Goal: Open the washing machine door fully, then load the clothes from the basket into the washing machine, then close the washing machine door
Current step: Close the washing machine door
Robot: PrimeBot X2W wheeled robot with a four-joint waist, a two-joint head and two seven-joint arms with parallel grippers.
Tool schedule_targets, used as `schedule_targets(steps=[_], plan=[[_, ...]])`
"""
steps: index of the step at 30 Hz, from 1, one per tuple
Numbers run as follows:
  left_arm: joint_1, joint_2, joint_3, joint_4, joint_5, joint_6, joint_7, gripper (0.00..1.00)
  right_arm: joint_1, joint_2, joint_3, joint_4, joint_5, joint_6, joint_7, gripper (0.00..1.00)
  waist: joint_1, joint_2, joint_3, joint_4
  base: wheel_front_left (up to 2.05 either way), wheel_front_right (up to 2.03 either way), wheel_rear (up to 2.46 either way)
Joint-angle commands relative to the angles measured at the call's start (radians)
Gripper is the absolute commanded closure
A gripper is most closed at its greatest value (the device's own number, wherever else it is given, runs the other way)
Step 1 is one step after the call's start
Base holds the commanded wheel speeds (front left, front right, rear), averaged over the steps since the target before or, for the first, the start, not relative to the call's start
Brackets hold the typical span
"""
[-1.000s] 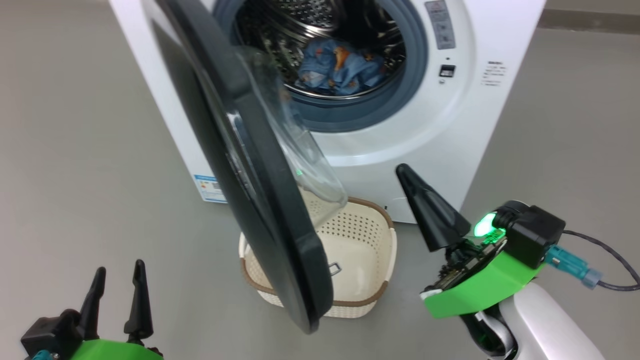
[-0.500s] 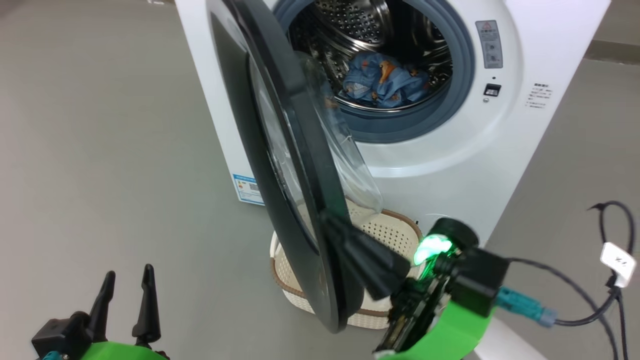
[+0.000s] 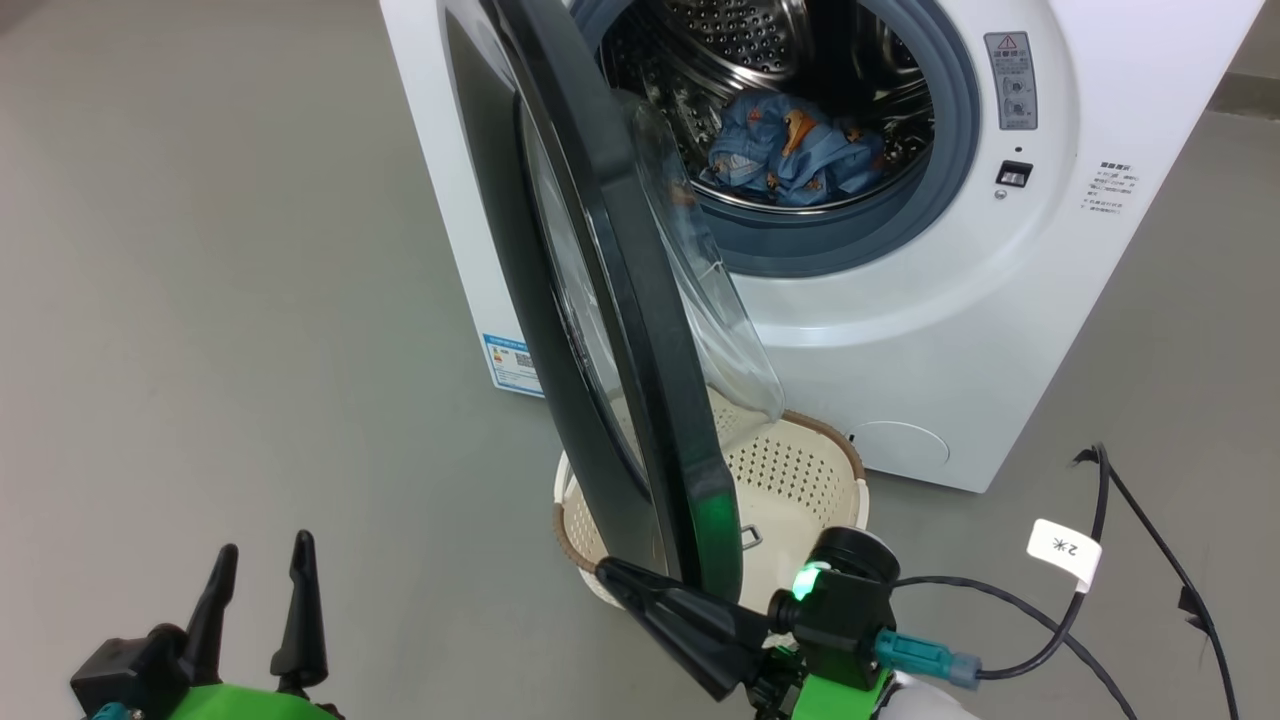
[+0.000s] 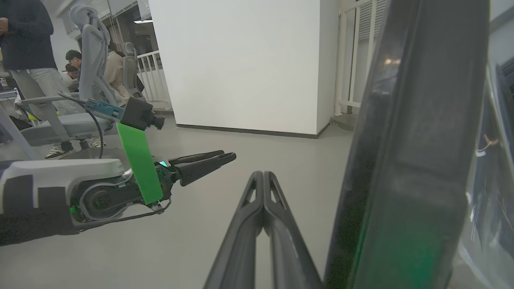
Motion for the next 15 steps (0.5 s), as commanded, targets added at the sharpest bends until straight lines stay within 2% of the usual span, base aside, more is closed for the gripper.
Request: schedule_targets(steps=[1,10,15], plan=[[-0.031,0.014,0.037,-0.021,0.004,-0.004,-0.007,0.00,-0.019,0.011,0.004,0.000,0.001,0.009,-0.005,1.00,0.0000,0.0000,0.003,-0.002,0.00,0.00,0.00],[-0.037,0.010,0.043,-0.024,0.003,-0.005,-0.007,0.00,-0.025,0.019,-0.041,0.077,-0.001,0.009,-0.005,1.00,0.0000,0.0000,0.020,-0.019,0.00,0.00,0.00],[-0.049,0.008,0.046,-0.029,0.003,-0.005,-0.007,0.00,-0.029,0.002,-0.150,0.118,-0.017,0.009,-0.005,1.00,0.0000,0.0000,0.042,-0.033,0.00,0.00,0.00]])
